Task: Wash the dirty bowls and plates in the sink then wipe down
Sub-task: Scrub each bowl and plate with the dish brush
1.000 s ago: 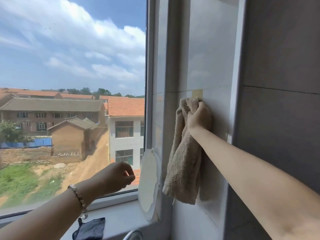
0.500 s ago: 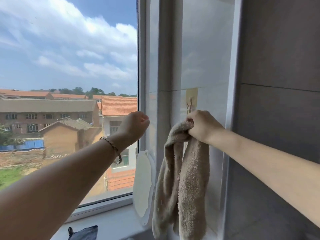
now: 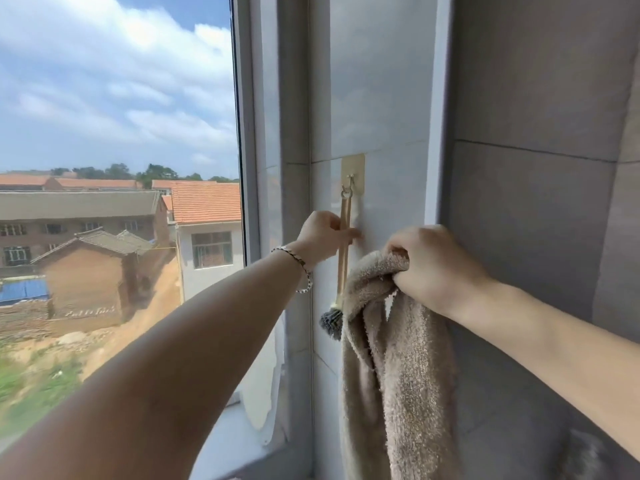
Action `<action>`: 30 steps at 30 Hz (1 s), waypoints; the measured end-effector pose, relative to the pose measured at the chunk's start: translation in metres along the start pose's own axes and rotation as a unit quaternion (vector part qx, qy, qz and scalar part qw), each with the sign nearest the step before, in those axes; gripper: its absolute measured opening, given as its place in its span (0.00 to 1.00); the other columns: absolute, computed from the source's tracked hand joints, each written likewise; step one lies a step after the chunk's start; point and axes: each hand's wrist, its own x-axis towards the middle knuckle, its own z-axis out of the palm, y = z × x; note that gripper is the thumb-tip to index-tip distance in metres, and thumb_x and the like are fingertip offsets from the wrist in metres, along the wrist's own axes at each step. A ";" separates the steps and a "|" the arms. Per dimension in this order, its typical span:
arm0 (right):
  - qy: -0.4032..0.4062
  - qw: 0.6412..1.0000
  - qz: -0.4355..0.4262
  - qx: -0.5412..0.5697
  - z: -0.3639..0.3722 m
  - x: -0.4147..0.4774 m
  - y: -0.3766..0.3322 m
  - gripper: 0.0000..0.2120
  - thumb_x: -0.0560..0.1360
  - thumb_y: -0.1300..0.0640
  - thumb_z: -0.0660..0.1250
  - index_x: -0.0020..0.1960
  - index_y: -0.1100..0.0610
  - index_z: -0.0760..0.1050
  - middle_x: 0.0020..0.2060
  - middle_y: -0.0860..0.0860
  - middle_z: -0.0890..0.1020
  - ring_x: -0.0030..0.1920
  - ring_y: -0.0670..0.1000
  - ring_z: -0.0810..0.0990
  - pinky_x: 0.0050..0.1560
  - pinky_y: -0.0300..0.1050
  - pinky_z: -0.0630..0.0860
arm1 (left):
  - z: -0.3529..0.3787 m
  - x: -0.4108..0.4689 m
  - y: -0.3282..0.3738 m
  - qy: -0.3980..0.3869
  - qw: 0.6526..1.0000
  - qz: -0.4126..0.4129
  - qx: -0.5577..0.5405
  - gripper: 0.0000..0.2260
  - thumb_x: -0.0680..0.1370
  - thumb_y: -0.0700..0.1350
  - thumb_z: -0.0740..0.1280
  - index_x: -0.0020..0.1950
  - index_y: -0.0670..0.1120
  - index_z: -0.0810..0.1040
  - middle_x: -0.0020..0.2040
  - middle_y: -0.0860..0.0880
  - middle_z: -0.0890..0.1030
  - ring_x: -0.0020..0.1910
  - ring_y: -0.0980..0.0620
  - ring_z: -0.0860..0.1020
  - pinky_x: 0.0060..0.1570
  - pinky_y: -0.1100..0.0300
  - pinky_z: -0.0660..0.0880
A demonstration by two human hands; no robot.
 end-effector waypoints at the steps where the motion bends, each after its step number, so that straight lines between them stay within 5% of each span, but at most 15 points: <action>1: 0.004 1.000 0.002 -0.003 0.000 0.000 0.001 0.10 0.64 0.68 0.63 0.42 0.58 0.78 0.40 0.57 0.81 0.45 0.60 0.78 0.43 0.49 0.75 | -0.001 0.000 -0.001 0.019 0.999 0.011 -0.030 0.08 0.75 0.44 0.69 0.40 0.41 0.78 0.34 0.48 0.79 0.33 0.51 0.76 0.37 0.57 0.77; 7: -0.004 1.000 0.020 -0.012 -0.001 0.001 0.001 0.08 0.64 0.68 0.63 0.41 0.60 0.77 0.37 0.58 0.80 0.43 0.60 0.77 0.43 0.51 0.76 | -0.015 0.002 0.006 0.074 0.994 0.075 -0.036 0.04 0.78 0.40 0.66 0.49 0.40 0.77 0.34 0.52 0.77 0.31 0.58 0.75 0.37 0.64 0.76; 9: -0.003 1.000 0.025 -0.007 -0.002 0.000 0.000 0.08 0.64 0.68 0.63 0.41 0.60 0.77 0.38 0.58 0.80 0.43 0.60 0.77 0.43 0.50 0.76 | -0.020 0.002 0.016 0.025 0.996 0.082 -0.009 0.14 0.78 0.40 0.64 0.64 0.41 0.73 0.35 0.51 0.77 0.31 0.58 0.76 0.31 0.73 0.74; 12: -0.003 1.000 0.028 -0.001 -0.005 -0.002 -0.003 0.11 0.65 0.69 0.63 0.43 0.58 0.78 0.41 0.57 0.80 0.45 0.59 0.77 0.42 0.46 0.73 | -0.024 -0.001 0.026 -0.026 0.997 0.076 0.011 0.29 0.80 0.40 0.61 0.76 0.53 0.53 0.37 0.49 0.79 0.32 0.56 0.77 0.33 0.69 0.76; 20: -0.014 1.000 0.025 -0.006 -0.010 -0.008 -0.003 0.10 0.66 0.69 0.62 0.42 0.58 0.77 0.37 0.55 0.77 0.43 0.59 0.77 0.40 0.45 0.71 | -0.033 -0.005 0.032 -0.044 0.996 0.057 0.044 0.35 0.77 0.36 0.61 0.76 0.58 0.48 0.41 0.43 0.79 0.33 0.48 0.80 0.42 0.49 0.81; 30: -0.028 0.999 0.020 -0.021 -0.011 -0.008 -0.002 0.06 0.65 0.70 0.61 0.38 0.62 0.73 0.36 0.58 0.76 0.40 0.60 0.75 0.38 0.51 0.72 | -0.042 -0.011 0.037 -0.047 0.982 0.086 0.162 0.22 0.76 0.38 0.63 0.68 0.50 0.68 0.41 0.47 0.76 0.32 0.45 0.83 0.39 0.46 0.81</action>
